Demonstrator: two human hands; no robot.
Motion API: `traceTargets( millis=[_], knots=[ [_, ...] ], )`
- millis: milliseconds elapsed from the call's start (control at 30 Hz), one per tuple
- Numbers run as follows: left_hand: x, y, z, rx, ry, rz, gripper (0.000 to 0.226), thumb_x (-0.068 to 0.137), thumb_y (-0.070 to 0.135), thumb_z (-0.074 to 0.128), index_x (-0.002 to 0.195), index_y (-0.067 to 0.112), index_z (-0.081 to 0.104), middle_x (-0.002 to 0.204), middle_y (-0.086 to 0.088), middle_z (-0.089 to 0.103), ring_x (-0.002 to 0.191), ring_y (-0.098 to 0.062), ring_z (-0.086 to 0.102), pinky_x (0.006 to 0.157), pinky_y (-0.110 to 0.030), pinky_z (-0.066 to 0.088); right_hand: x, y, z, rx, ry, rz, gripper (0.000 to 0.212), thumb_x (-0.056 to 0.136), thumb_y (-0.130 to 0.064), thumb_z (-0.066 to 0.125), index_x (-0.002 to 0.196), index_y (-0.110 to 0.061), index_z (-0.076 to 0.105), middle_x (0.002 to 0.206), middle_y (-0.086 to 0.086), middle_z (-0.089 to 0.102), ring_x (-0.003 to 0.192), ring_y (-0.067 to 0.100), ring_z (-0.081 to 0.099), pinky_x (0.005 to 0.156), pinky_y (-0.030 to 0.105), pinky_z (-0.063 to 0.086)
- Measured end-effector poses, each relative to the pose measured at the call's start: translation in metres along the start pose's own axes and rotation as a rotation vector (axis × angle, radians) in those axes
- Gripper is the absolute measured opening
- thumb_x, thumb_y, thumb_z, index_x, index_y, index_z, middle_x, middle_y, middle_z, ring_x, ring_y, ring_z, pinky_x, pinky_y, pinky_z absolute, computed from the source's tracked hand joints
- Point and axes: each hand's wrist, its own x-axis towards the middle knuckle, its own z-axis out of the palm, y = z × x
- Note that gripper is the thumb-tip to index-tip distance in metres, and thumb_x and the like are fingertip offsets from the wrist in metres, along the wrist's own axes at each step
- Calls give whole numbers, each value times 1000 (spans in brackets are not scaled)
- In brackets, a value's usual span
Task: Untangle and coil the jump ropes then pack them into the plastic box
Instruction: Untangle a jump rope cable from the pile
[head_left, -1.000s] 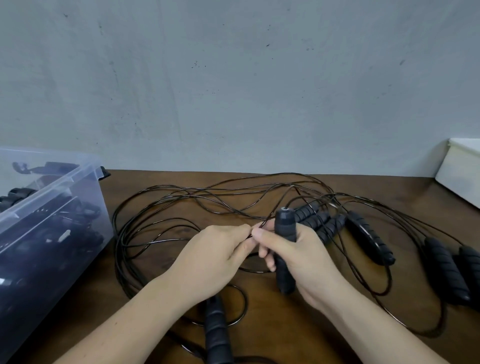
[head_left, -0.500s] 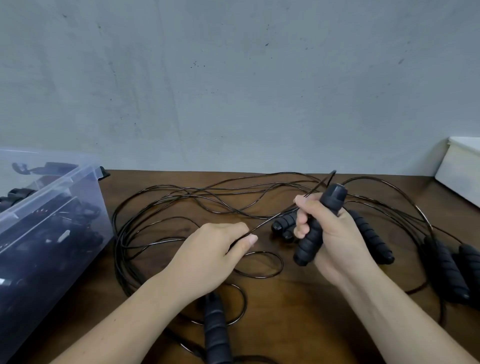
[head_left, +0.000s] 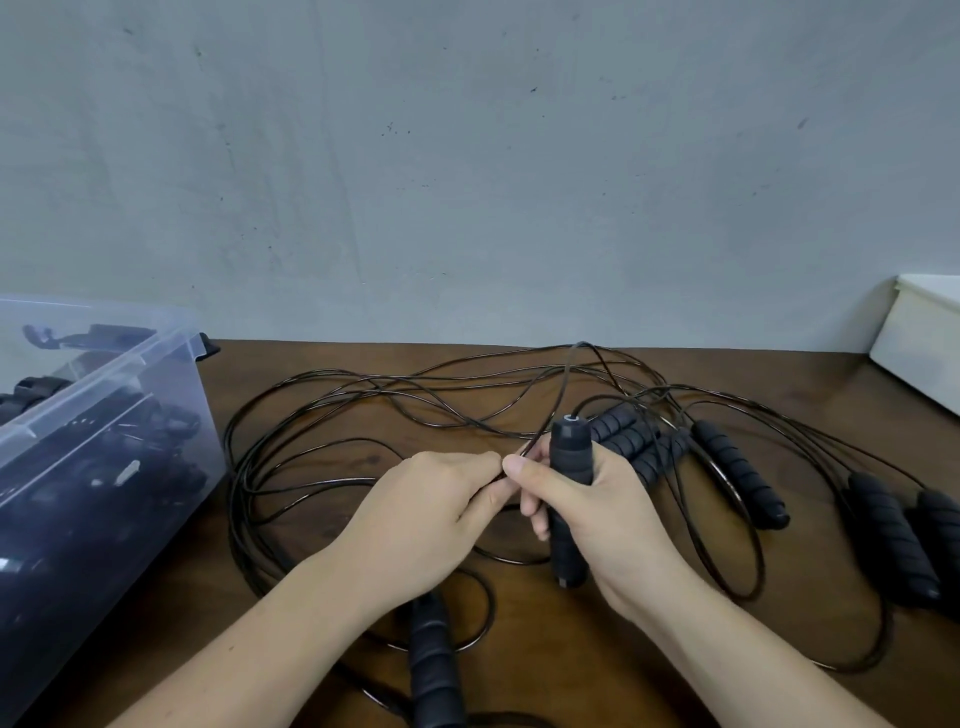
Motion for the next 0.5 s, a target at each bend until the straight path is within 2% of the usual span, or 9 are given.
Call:
traceTargets(
  millis=[167,300,433,500],
  knots=[
    [-1,1,-1,12,0,15,24,109,43,48,87,35,55,73,12,54,72,-11,56,60,-27,43,0,-4,-3,40,-25,-3,10,95,-15,78,87,-9,75,71,11,67,58,19,55,60,29,51],
    [1,1,-3,-23,76,-24,25,107,45,53,87,32,58,73,12,53,74,-10,54,59,-27,41,4,-11,-10,85,31,-30,14,93,-12,78,81,-11,72,71,13,63,59,21,52,64,29,50],
    [3,-7,-6,26,104,-88,23,106,49,52,90,33,60,73,13,56,77,-8,56,60,-25,41,11,-22,-24,273,127,-22,14,93,-10,76,92,-6,63,70,9,56,57,17,47,61,31,43],
    [4,-12,-7,22,103,-121,23,105,49,54,89,33,60,71,13,55,77,-7,55,59,-24,36,14,-27,-31,347,164,-12,18,92,-13,76,92,-8,58,70,7,53,56,16,45,59,31,42]
  ],
)
